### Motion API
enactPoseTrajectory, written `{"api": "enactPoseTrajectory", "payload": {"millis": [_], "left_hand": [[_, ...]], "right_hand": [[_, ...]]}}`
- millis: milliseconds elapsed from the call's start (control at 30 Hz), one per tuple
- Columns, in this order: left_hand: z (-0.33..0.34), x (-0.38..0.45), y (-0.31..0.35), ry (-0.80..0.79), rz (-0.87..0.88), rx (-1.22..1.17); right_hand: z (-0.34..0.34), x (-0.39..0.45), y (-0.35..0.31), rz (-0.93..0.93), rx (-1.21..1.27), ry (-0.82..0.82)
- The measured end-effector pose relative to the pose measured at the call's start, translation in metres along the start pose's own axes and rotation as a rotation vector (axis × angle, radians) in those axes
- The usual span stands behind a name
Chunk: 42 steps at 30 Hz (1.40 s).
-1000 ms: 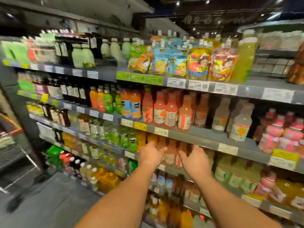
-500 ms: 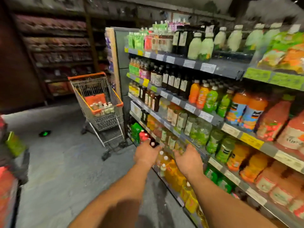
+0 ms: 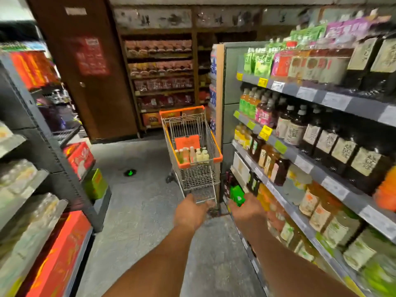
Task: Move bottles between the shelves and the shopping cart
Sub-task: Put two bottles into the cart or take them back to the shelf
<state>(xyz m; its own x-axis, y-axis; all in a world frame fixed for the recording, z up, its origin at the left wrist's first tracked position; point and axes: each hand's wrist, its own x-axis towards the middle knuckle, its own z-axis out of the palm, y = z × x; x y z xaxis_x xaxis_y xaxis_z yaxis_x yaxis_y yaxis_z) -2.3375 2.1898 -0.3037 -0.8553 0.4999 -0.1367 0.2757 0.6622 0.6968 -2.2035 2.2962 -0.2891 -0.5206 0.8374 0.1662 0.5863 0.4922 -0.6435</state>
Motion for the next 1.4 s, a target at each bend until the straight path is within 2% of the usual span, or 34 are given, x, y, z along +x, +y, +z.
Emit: {"api": "enactPoseTrajectory", "payload": {"millis": [133,233,600,767,1000,1200,1400], "left_hand": [[-0.002,0.064,0.007,0.071,-0.054,-0.05],[0.002,0.12,0.012,0.098,-0.081,-0.099],[0.015,0.36,-0.001,0.025,-0.115,-0.102],[-0.005,0.47,-0.004,0.01,-0.086,-0.02],[-0.021,0.581,0.003,-0.019,-0.08,-0.017],[-0.012,0.674,0.004,-0.051,-0.083,-0.024],[0.027,0.786,-0.01,-0.089,-0.18,-0.027]], "right_hand": [[0.03,0.068,-0.017,0.105,0.052,-0.092],[0.06,0.118,-0.022,0.076,0.031,-0.159],[0.188,0.32,-0.058,0.084,-0.135,-0.199],[0.249,0.407,-0.094,0.115,-0.104,-0.223],[0.316,0.496,-0.124,0.144,-0.107,-0.256],[0.372,0.571,-0.127,0.163,-0.129,-0.287],[0.451,0.659,-0.102,0.184,-0.202,-0.393]]}}
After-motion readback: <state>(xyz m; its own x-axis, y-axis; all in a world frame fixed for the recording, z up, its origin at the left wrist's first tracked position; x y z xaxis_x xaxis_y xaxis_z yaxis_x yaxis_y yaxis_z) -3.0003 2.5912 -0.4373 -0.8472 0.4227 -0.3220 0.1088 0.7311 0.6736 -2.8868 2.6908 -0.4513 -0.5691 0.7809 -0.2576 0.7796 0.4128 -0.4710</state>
